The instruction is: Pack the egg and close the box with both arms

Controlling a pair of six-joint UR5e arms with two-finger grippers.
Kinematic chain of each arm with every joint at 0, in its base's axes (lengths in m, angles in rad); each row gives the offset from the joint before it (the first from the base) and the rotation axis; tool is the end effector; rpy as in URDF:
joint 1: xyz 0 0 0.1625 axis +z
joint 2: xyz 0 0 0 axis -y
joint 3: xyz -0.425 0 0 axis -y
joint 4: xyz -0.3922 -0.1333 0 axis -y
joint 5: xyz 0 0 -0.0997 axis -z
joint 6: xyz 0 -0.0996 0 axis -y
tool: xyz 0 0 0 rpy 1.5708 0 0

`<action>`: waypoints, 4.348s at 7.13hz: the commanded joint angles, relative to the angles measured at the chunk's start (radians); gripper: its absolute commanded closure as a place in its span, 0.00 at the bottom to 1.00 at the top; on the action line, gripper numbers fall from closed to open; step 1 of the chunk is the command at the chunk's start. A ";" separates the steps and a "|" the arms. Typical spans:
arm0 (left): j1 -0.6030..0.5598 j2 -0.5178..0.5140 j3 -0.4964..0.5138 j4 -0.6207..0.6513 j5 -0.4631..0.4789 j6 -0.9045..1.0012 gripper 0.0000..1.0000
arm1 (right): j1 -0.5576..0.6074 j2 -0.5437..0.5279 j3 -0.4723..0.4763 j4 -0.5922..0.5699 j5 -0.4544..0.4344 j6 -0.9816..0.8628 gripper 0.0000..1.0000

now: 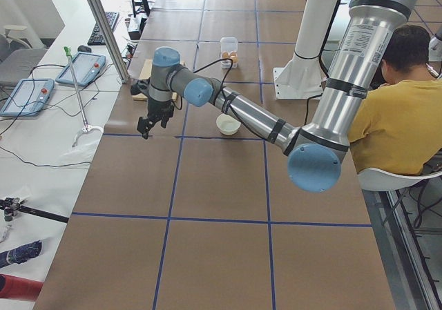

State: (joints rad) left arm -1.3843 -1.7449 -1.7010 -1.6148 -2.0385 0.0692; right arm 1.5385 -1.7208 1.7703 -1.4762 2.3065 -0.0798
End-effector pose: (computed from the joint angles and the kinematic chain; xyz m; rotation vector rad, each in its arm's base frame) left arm 0.0192 -0.5783 0.5131 0.3156 0.4843 0.3300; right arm 0.0523 -0.4394 0.6221 0.1551 -0.7317 -0.1598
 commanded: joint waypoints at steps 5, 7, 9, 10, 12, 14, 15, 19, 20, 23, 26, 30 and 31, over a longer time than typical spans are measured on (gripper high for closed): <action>-0.225 0.211 0.003 0.104 -0.295 0.138 0.00 | -0.238 0.009 0.183 0.010 0.064 0.437 0.00; -0.223 0.194 0.001 0.093 -0.298 0.136 0.00 | -0.489 0.009 0.196 0.292 -0.068 0.849 0.16; -0.223 0.179 0.001 0.093 -0.301 0.136 0.00 | -0.702 0.074 0.192 0.428 -0.169 1.134 0.99; -0.223 0.173 0.001 0.093 -0.299 0.136 0.00 | -0.781 0.134 0.189 0.427 -0.220 1.158 1.00; -0.223 0.165 0.000 0.093 -0.301 0.136 0.00 | -0.926 0.310 0.164 0.419 -0.370 1.366 1.00; -0.222 0.163 0.001 0.093 -0.302 0.136 0.00 | -0.998 0.411 0.163 0.410 -0.478 1.497 1.00; -0.222 0.162 0.001 0.093 -0.302 0.136 0.00 | -0.994 0.403 0.164 0.340 -0.478 1.491 1.00; -0.222 0.163 0.007 0.093 -0.302 0.136 0.00 | -0.840 0.353 0.231 -0.027 -0.461 1.123 0.83; -0.222 0.163 0.009 0.093 -0.295 0.141 0.00 | -0.772 0.311 0.236 -0.026 -0.413 1.036 0.33; -0.220 0.166 0.011 0.093 -0.293 0.143 0.00 | -0.408 0.103 0.201 -0.026 -0.221 0.526 0.00; -0.217 0.165 0.026 0.098 -0.292 0.143 0.00 | -0.045 0.015 -0.006 -0.029 -0.041 0.060 0.00; -0.219 0.176 0.023 0.092 -0.290 0.146 0.00 | 0.005 -0.051 -0.005 -0.032 -0.041 0.040 0.00; -0.220 0.176 0.030 0.084 -0.296 0.147 0.00 | 0.003 -0.049 -0.009 -0.036 -0.036 0.049 0.00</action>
State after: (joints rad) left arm -1.6032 -1.5716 -1.6724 -1.5243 -2.3297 0.2140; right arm 1.5410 -1.7659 1.7645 -1.5088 2.2659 -0.0374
